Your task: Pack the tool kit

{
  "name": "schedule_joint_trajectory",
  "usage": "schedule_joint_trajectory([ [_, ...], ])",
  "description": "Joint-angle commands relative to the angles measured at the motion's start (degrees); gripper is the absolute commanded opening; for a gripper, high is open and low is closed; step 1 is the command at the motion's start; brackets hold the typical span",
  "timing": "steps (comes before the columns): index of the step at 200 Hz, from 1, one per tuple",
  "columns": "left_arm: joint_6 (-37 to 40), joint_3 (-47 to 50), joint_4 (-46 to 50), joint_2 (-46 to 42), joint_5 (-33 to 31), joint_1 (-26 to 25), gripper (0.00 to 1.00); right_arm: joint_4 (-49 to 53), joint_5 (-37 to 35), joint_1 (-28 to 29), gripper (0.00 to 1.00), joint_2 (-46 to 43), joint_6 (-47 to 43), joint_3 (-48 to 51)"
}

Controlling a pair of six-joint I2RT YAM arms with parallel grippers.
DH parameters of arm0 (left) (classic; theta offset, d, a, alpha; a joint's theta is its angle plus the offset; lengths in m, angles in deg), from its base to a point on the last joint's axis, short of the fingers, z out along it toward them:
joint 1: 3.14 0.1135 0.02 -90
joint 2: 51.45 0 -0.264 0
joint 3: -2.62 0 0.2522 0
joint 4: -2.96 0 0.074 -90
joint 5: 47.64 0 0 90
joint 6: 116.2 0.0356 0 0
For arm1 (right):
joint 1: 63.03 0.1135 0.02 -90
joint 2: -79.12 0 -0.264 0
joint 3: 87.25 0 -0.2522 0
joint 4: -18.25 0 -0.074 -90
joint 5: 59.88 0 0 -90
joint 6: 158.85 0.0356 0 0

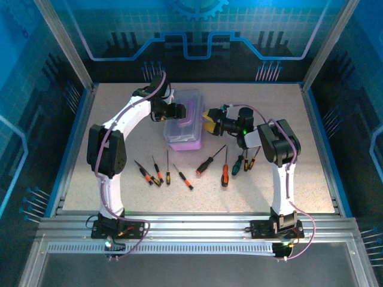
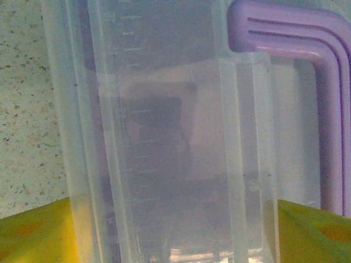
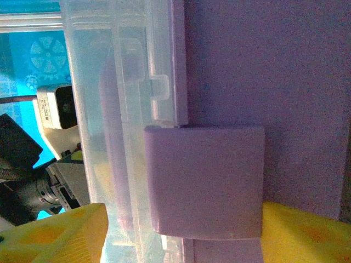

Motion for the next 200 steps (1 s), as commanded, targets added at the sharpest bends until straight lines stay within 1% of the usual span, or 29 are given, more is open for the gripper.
schedule_joint_trajectory([
  [1,2.35,1.98,7.91,5.53,-9.21,-0.25,0.78,-14.84,0.82,-1.68,0.7,-4.17,2.27,-1.12],
  [40,2.62,2.06,8.25,6.45,-11.21,-0.24,0.78,-10.3,1.52,-2.2,0.69,-6.51,-1.07,-0.42],
  [58,2.63,2.22,8.59,6.76,-12.87,-0.3,0.77,-10.38,1.28,-3.0,0.69,-6.96,-1.16,0.45],
  [81,1.99,1.75,10.12,7.97,-17.13,-0.48,0.77,-10.65,0.92,-4.27,0.67,-6.97,-0.76,1.67],
  [110,1.46,1.21,11.11,8.97,-19.02,-0.58,0.77,-9.33,0.53,-4.68,0.65,-7.29,-1.65,2.59],
  [128,0.96,1.02,10.76,8.59,-17.41,-0.58,0.77,-6.3,-0.28,-5.08,0.65,-8.37,-3.99,3.69],
  [145,1.08,0.72,10.68,7.73,-14.61,-0.92,0.78,-0.52,-2.17,-5.97,0.65,-10.81,-8.04,5.5],
  [173,1.18,-0.71,10.63,6.14,-10.02,-2.0,0.78,14.26,-5.28,-7.3,0.65,-16.88,-17.65,7.8],
  [200,0.01,-4.14,10.81,5.72,-6.46,-3.23,0.76,24.87,-6.91,-6.94,0.67,-21.82,-25.21,8.13],
])
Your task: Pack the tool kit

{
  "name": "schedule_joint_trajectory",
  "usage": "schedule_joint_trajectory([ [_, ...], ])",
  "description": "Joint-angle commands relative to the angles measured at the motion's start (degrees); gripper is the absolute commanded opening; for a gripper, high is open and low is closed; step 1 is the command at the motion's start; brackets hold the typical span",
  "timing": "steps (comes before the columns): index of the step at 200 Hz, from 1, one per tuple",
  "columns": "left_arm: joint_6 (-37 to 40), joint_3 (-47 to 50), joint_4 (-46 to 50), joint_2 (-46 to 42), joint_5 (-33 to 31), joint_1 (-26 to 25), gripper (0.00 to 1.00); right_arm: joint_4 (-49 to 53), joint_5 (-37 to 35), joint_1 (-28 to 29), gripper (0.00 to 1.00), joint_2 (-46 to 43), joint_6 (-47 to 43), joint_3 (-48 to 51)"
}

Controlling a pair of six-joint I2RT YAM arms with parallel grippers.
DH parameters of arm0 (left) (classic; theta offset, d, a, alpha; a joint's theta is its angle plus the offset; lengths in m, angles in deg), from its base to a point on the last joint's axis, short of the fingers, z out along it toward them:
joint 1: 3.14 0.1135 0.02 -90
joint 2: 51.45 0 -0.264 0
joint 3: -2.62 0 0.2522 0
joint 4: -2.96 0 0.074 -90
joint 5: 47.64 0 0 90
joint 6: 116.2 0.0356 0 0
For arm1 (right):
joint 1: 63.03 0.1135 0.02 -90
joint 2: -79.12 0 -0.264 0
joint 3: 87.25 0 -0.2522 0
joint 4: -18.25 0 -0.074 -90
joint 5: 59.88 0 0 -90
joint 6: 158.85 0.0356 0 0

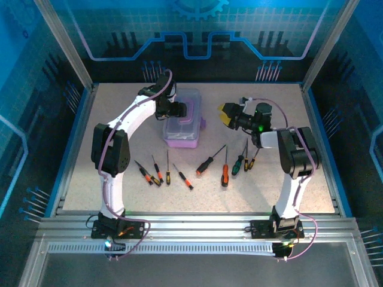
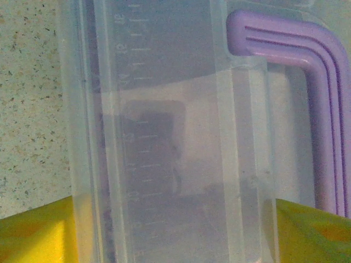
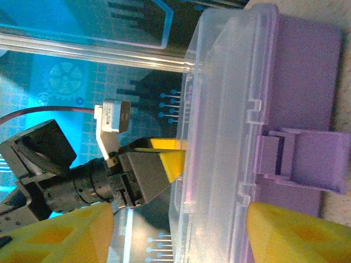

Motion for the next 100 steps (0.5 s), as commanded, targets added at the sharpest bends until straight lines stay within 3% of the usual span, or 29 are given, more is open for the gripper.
schedule_joint_trajectory([
  [1,-0.39,-0.71,10.4,3.67,2.66,-1.08,0.76,12.69,-2.74,-0.14,0.67,-5.74,-10.82,0.34],
  [43,-6.67,-4.31,7.9,3.65,7.8,-1.6,0.72,34.55,-12.21,1.21,0.69,-12.15,-23.97,-0.91],
  [100,-14.33,-4.07,-0.61,3.31,12.13,-3.26,0.7,41.89,-12.47,2.39,0.72,-14.26,-28.76,-3.77],
])
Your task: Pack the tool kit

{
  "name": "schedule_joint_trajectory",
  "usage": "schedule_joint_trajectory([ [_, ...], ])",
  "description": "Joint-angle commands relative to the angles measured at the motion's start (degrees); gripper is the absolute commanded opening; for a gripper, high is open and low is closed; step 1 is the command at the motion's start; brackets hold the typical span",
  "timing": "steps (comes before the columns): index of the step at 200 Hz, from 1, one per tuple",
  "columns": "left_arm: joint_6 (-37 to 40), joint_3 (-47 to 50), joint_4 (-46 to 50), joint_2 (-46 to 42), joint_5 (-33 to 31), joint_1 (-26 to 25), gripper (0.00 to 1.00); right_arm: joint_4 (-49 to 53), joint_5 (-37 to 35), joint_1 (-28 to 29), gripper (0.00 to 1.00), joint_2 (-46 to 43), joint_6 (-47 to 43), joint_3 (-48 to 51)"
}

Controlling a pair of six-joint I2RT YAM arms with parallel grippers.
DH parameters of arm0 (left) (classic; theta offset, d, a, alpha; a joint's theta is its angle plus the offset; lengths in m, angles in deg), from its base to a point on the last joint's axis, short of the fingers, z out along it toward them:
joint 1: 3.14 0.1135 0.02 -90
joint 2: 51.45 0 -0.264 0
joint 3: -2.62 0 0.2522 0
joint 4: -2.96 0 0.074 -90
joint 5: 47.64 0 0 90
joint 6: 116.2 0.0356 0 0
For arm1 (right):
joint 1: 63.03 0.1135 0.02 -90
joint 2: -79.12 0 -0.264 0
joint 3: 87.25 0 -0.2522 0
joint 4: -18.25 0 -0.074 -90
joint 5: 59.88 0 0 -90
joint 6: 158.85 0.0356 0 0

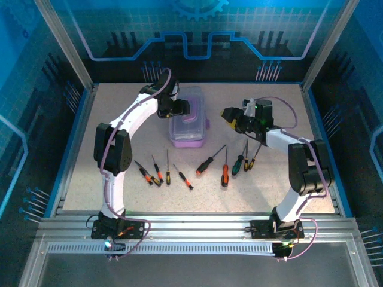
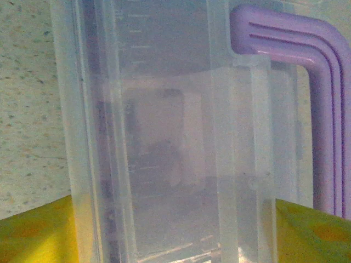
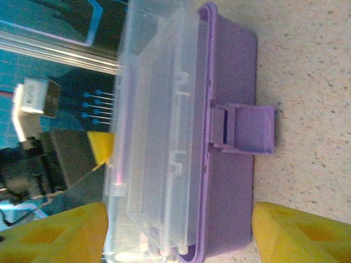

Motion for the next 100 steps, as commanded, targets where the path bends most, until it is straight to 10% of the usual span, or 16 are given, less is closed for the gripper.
schedule_joint_trajectory([
  [1,-5.74,-0.22,-2.3,1.73,7.51,-2.41,0.7,6.55,-1.14,1.24,0.72,-2.13,-4.73,-2.71],
  [100,-8.23,4.74,-11.51,-0.51,10.22,-3.15,0.69,-3.13,5.43,3.59,0.71,1.98,3.24,-3.41],
])
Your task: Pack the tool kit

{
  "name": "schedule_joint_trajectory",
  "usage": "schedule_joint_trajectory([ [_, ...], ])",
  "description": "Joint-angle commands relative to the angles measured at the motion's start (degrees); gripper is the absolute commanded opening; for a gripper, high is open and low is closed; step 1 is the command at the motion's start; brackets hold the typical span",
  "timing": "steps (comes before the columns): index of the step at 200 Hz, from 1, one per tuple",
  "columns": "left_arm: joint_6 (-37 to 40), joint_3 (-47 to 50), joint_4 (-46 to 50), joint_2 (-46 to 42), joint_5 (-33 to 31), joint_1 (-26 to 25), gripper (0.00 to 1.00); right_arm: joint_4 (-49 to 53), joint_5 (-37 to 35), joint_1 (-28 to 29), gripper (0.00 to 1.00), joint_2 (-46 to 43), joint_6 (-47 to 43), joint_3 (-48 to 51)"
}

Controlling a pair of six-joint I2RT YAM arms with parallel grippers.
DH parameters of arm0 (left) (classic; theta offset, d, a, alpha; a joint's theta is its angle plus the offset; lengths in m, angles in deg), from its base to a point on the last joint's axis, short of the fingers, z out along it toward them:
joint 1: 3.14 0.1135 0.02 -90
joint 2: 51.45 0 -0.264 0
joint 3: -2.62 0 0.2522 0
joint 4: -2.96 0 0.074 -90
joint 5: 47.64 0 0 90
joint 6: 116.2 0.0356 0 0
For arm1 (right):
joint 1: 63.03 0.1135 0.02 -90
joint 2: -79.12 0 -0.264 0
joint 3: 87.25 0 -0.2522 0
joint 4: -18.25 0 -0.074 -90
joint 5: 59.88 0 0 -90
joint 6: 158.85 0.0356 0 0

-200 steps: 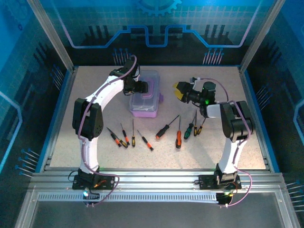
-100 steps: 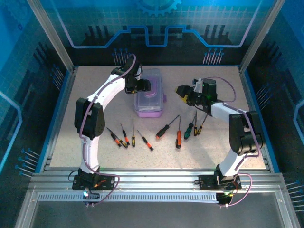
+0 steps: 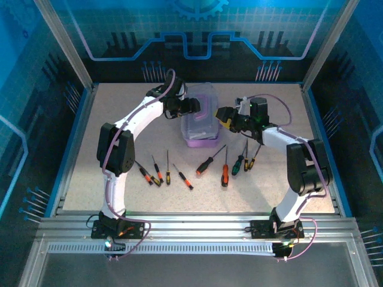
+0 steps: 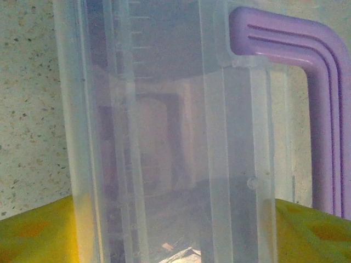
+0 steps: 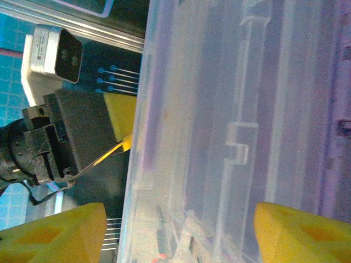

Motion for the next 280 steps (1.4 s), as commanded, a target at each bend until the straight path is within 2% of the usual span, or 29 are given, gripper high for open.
schedule_joint_trajectory([
  [1,-1.46,3.04,-2.4,-1.18,4.33,-0.49,0.69,-3.07,1.8,0.62,0.71,1.51,2.47,-1.14],
  [41,-3.13,10.02,-10.26,-4.6,5.27,0.04,0.69,-5.7,2.44,0.87,0.69,3.02,4.99,-1.02],
  [76,-5.97,14.61,-16.78,-6.63,9.47,0.99,0.68,-7.6,3.55,0.88,0.69,3.68,5.87,-1.04],
  [115,-8.58,18.53,-23.3,-8.72,13.13,1.46,0.69,-12.99,5.58,1.5,0.63,4.95,9.58,-1.85],
  [147,-10.17,20.62,-26.87,-9.67,15.39,2.34,0.75,-14.85,6.36,1.86,0.58,5.43,11.17,-2.85],
  [174,-10.53,20.94,-27.13,-10.18,17.17,3.52,0.86,-17.07,6.73,2.03,0.55,5.63,12.83,-3.35],
  [178,-10.38,21.07,-27.01,-10.4,17.38,3.78,0.9,-16.85,6.78,2.08,0.54,5.69,12.81,-3.53],
  [181,-10.14,21.04,-26.83,-10.58,17.63,3.93,0.97,-16.59,6.74,2.07,0.54,5.71,12.69,-3.74],
  [185,-9.84,20.99,-26.59,-10.79,17.89,4.23,0.99,-16.3,6.78,2.16,0.54,5.7,12.53,-3.94],
  [235,-6.29,20.82,-20.34,-14.05,18.69,7.83,0.99,-9.77,5.66,3.55,0.53,4.98,7.64,-6.75],
  [280,-9.46,27.76,-26.56,-17.43,20.95,11.53,0.99,4.99,1.25,6.56,0.56,3.29,-2.4,-12.49],
])
